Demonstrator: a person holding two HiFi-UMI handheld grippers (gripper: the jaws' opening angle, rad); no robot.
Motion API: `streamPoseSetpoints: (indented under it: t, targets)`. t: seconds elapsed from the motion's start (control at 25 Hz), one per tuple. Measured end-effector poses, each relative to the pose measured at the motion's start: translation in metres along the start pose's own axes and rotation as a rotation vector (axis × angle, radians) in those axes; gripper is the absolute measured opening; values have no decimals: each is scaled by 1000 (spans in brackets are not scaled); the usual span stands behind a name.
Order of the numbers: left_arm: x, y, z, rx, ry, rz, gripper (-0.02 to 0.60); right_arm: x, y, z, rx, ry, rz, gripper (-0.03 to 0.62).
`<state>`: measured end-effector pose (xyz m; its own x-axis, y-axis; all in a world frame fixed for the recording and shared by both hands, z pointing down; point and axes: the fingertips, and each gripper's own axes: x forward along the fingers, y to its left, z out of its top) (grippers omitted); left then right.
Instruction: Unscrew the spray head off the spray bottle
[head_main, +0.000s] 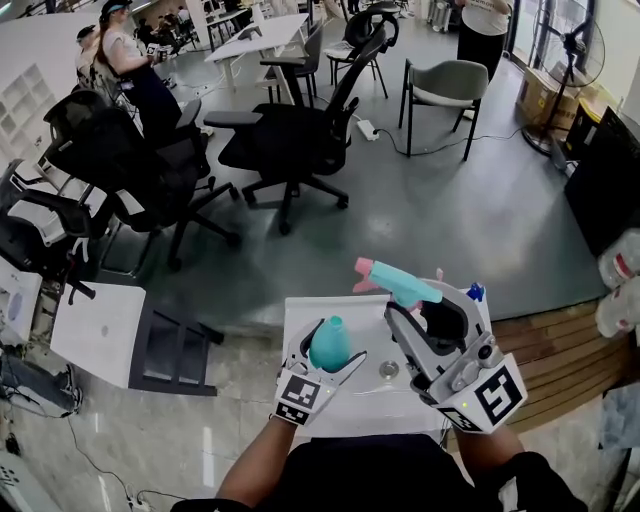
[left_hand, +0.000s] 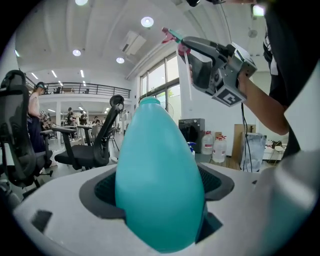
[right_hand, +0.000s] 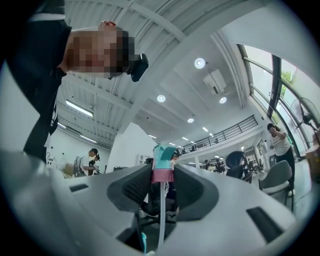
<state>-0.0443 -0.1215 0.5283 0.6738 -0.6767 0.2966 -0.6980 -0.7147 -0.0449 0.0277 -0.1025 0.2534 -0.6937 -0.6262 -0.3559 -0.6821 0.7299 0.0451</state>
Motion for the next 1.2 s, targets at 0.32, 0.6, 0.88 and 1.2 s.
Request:
streamPoseSetpoints:
  t: [0.32, 0.6, 0.88, 1.2]
  targets:
    - [-20, 17, 52, 57, -106, 86, 456, -21, -7, -29, 10, 75, -36, 143]
    - [-29, 28, 75, 71, -144, 123, 456, -28, -9, -59, -31, 147, -52, 143]
    - [-34, 29, 85, 80, -167, 143, 456, -45, -15, -86, -13, 213, -102, 143]
    - [-35, 29, 85, 67, -163, 142, 456, -58, -21, -103, -16, 258, -137, 143]
